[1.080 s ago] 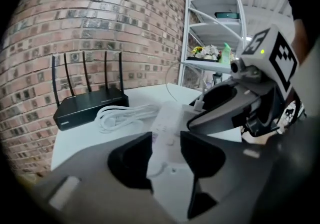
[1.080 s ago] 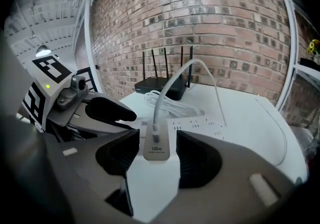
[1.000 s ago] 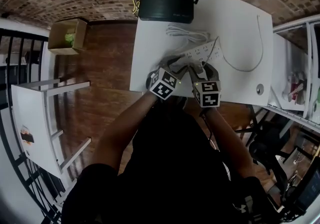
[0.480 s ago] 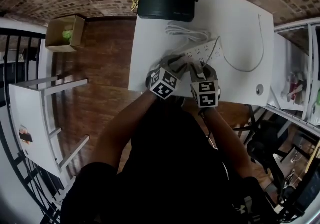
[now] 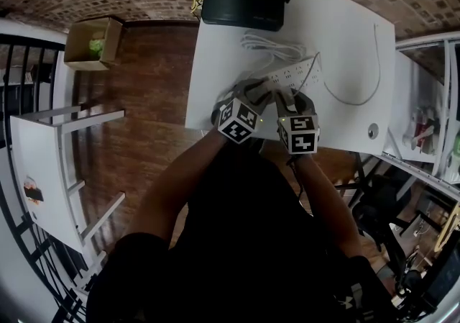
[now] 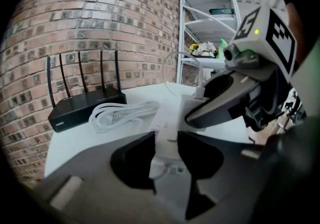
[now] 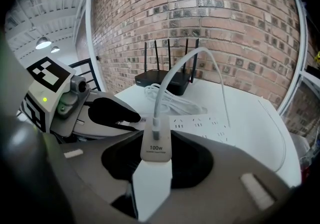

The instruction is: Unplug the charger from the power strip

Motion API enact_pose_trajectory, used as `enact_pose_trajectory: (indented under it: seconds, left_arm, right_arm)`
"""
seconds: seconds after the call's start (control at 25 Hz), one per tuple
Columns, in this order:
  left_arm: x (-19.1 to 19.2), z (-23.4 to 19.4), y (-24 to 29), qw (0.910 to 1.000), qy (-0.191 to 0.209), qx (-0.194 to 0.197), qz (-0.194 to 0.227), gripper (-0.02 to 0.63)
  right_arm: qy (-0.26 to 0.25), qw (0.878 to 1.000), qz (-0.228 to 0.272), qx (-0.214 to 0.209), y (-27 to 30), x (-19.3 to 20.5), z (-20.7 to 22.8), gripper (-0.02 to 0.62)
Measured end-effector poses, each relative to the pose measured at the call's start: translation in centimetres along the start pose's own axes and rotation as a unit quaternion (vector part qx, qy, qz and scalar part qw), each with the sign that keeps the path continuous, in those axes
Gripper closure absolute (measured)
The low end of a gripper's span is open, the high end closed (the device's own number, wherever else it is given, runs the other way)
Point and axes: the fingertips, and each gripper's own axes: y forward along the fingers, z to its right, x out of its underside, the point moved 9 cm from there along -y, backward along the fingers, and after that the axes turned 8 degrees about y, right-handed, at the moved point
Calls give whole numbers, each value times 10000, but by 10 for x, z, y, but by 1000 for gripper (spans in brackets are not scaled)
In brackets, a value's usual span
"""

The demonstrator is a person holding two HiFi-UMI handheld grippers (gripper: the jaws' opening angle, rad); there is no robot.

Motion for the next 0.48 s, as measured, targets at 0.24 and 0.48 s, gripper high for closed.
enact_pose_trajectory:
  seconds: [0.24, 0.48]
  left_arm:
    - [-1, 2, 1, 10000, 10, 20, 11, 462]
    - [-1, 2, 2, 10000, -7, 18, 3, 462]
  right_arm:
    - [-186, 9998, 12, 35, -3, -3, -2, 456]
    - [96, 9999, 36, -10, -2, -1, 2, 456]
